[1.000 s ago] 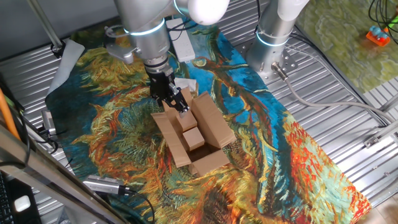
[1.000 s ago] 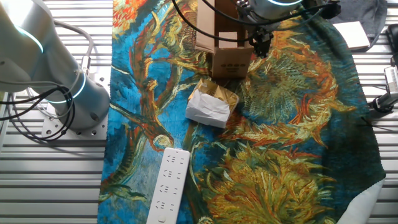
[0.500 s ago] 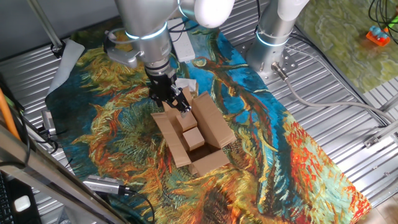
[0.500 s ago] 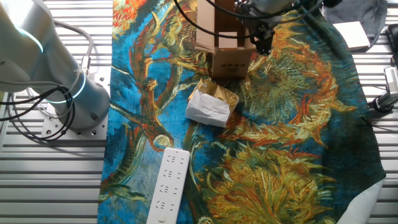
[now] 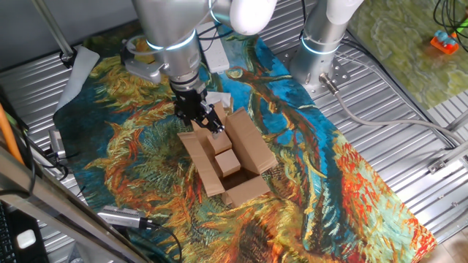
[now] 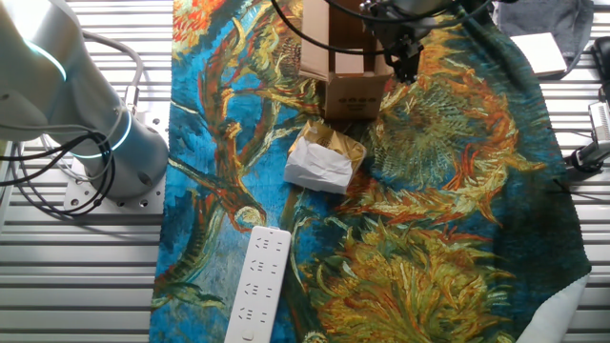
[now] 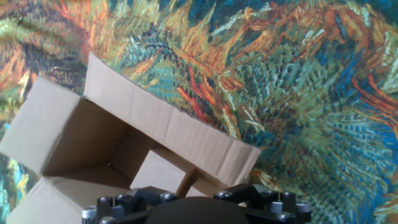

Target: Cover the box

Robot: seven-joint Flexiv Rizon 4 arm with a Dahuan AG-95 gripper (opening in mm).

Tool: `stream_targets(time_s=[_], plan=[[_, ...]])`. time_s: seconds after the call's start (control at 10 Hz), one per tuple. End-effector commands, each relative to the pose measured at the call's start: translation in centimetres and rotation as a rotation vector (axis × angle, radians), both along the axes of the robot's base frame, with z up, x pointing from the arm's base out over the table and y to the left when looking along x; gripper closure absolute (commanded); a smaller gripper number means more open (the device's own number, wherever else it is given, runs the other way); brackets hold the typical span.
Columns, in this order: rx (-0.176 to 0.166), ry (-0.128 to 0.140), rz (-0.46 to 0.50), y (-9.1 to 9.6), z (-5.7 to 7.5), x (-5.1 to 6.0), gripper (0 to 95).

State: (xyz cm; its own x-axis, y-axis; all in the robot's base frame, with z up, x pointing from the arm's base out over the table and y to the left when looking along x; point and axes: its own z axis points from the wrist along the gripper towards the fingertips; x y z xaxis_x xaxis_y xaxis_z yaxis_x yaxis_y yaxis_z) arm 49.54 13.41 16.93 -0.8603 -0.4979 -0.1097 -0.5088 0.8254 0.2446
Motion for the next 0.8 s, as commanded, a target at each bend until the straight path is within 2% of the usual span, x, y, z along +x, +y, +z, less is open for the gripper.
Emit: stream_targets(time_s=[0.1, 0.2, 0.3, 0.4, 0.6, 0.7, 0.8], plan=[[-0.008, -0.004, 0.017, 0.1, 0.0, 0.1, 0.0], [-0.009, -0.001, -0.008, 0.5, 0.3, -1.0, 0.0], [-0.013, 0.002, -0.018, 0.8, 0.4, -1.5, 0.0], [-0.019, 0.002, -0.029, 1.1, 0.4, -2.1, 19.0], [-0.020, 0.010, -0.051, 1.4, 0.8, -2.6, 19.0], [-0.018, 0.012, -0.064, 1.8, 1.0, -3.3, 0.0], [-0.020, 0.011, -0.061, 2.2, 1.1, -3.9, 0.0]])
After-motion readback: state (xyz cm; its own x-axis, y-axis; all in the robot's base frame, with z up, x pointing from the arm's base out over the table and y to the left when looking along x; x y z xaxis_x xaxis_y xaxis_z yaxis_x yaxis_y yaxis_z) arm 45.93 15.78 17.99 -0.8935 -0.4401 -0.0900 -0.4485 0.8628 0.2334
